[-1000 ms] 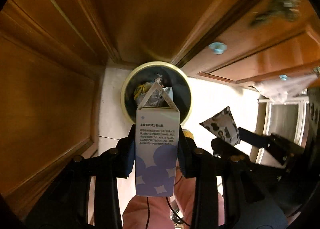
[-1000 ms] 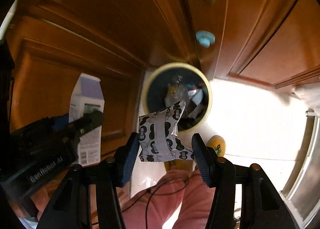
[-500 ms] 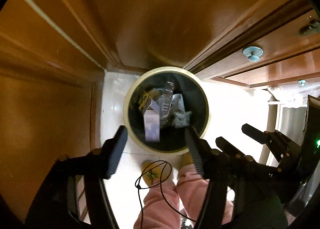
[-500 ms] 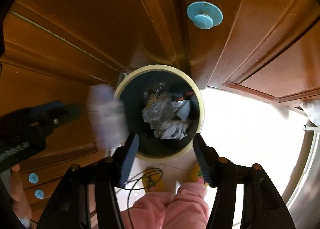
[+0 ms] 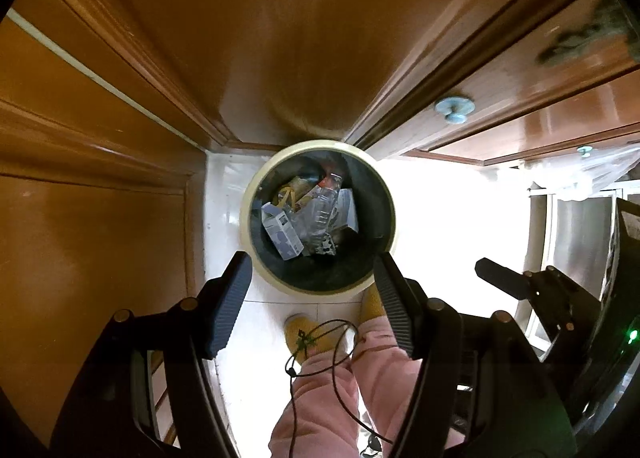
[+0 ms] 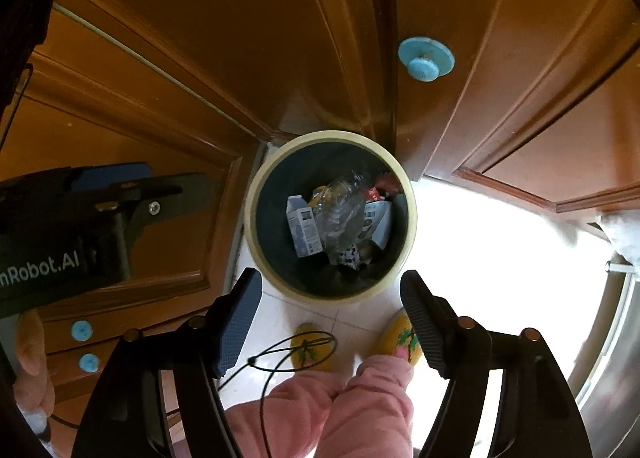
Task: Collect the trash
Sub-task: 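Raise both open tools back up to the counter corner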
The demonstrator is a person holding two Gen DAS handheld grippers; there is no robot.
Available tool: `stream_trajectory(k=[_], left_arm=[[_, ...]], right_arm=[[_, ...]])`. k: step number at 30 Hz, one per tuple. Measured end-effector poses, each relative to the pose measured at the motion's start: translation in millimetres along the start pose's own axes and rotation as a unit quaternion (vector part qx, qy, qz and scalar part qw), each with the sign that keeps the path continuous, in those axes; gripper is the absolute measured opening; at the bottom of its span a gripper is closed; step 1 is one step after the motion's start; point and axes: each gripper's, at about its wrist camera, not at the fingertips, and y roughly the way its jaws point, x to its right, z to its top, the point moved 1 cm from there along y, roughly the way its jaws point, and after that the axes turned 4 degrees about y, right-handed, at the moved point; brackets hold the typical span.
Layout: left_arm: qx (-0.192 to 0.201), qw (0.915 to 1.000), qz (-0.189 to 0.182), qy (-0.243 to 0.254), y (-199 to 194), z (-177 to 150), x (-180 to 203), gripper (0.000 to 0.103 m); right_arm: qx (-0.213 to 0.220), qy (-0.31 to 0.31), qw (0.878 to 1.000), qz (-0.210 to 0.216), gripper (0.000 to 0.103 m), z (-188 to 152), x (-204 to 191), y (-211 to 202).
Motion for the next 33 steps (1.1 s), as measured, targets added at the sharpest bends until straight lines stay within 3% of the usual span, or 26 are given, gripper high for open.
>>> stream_trajectory(k=[7, 17, 21, 27, 33], left_arm=[[0.024, 0.9997, -0.002, -0.008, -95.7, -7.1, 3.3, 0.061], [0.125, 0.9914, -0.023, 0.029, -270.9, -18.3, 22.8, 0.061], [0.189, 0.9804, -0.019, 0.052, -341.4, -20.7, 27.9, 0.061], [0.290, 0.9544, -0.016, 0.070, -441.0, -24.4, 27.8, 0.061], [0.353, 0.9312, 0.005, 0.090, -511.2, -27.2, 32.2, 0.061]], right_arm=[[0.004, 0.011, 1.000, -0.002, 0.073, -10.4, -7.1, -79.7], [0.060, -0.001, 0.998, -0.021, 0.073, -19.6, -34.3, -234.3], [0.106, 0.000, 0.994, -0.029, 0.073, -17.4, -47.9, -305.7], [0.195, 0.003, 0.980, -0.044, 0.073, -16.0, -69.0, -407.7], [0.263, 0.016, 0.963, -0.050, 0.073, -9.3, -83.7, -481.2]])
